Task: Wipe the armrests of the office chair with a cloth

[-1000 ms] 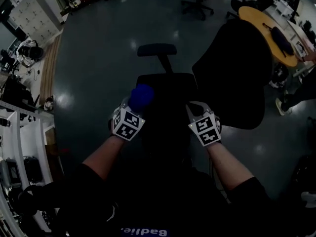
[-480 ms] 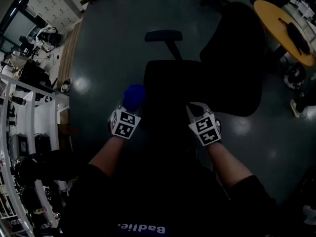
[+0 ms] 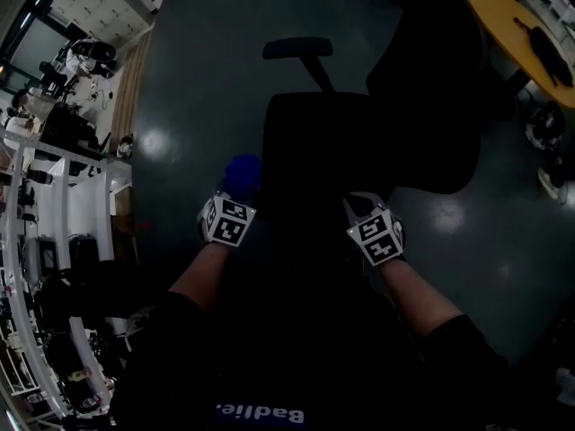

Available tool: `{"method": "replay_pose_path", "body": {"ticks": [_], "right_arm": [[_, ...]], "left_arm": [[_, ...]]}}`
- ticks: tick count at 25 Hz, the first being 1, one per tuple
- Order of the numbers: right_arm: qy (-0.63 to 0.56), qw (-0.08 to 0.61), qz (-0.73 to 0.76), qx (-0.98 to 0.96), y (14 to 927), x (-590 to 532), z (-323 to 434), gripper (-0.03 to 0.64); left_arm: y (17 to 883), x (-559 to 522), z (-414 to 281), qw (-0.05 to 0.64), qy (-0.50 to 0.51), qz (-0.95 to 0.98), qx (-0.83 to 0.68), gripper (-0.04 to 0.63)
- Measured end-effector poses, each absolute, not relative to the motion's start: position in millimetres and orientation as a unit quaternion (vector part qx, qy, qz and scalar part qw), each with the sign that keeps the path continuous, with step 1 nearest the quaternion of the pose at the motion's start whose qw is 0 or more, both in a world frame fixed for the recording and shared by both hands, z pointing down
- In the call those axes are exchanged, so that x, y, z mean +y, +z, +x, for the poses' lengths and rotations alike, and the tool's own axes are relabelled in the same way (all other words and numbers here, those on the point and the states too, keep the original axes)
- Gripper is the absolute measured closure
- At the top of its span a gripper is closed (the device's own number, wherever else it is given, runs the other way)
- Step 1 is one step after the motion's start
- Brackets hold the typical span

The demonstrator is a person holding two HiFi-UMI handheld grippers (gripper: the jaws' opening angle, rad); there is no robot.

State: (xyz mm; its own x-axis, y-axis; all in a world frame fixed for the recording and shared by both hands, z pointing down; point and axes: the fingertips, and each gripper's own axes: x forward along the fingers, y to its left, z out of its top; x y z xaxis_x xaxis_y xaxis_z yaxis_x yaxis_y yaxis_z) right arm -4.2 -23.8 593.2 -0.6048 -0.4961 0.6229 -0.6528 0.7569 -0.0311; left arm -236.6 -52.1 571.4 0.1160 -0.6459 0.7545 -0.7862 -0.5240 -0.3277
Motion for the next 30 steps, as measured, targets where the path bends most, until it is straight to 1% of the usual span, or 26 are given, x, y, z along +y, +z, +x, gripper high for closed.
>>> {"method": "replay_pose_path", "body": {"ticks": [6,11,22,30], "right_arm": [[0.161,0.340,0.344,-0.860,627.2,-9.5,16.5,0.614],[0.179,0.368,0.345,-0.845,649.2,-3.1,17.8,0.614],[0.191,0.359,0.337,-0.849,654.3,3.1,4.9,0.615],[0.188,0.352,0.321,-0.859,653.4,7.9,-2.3,0.615]], "left_arm": [[612.3,-58.5,-211.3,0.077,0.478,0.764,-0.426,0.466],[629.3,-61.3,-194.6,0.074,0.484,0.779,-0.393,0.468],[631.6,-60.7,-163.6,0.047,0.509,0.786,-0.348,0.469],[632.5,-49.6,-98.3,0.025,0.502,0.812,-0.297,0.466]]}}
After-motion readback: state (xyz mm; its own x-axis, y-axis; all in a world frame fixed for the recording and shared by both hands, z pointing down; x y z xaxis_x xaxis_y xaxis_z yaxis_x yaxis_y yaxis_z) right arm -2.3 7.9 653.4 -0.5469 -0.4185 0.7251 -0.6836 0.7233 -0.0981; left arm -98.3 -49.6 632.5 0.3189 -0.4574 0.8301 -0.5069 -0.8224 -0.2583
